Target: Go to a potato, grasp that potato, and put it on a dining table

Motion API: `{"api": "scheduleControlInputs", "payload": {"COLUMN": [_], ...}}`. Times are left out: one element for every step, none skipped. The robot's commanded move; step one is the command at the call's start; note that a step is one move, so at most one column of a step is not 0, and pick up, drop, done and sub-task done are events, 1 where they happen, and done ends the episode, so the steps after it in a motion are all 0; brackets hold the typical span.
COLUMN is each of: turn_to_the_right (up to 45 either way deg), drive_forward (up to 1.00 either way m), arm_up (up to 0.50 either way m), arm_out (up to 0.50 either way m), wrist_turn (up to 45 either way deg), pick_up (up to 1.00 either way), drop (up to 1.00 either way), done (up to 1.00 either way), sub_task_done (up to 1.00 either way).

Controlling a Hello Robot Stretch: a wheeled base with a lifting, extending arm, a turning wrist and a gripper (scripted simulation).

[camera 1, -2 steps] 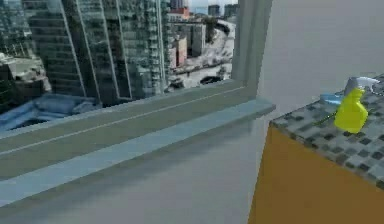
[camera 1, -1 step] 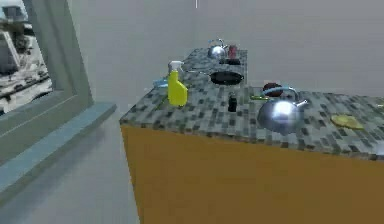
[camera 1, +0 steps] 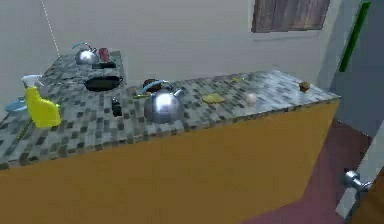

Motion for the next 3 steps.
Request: {"api": "scheduleControlInputs", "payload": {"turn_to_the_right": [0.0, -45.0, -45.0], "drive_forward": [0.45, 0.00, 0.00], "arm_up": [0.00, 0.00, 0.00], "arm_out": [0.00, 0.00, 0.00], "wrist_turn": [0.0, 0.0, 0.0], "pick_up": [0.00, 0.00, 0.00], "drop": [0.00, 0.00, 0.00], "done": [0.00, 0.00, 0.00], "sub_task_done": [0.00, 0.00, 0.00]}}
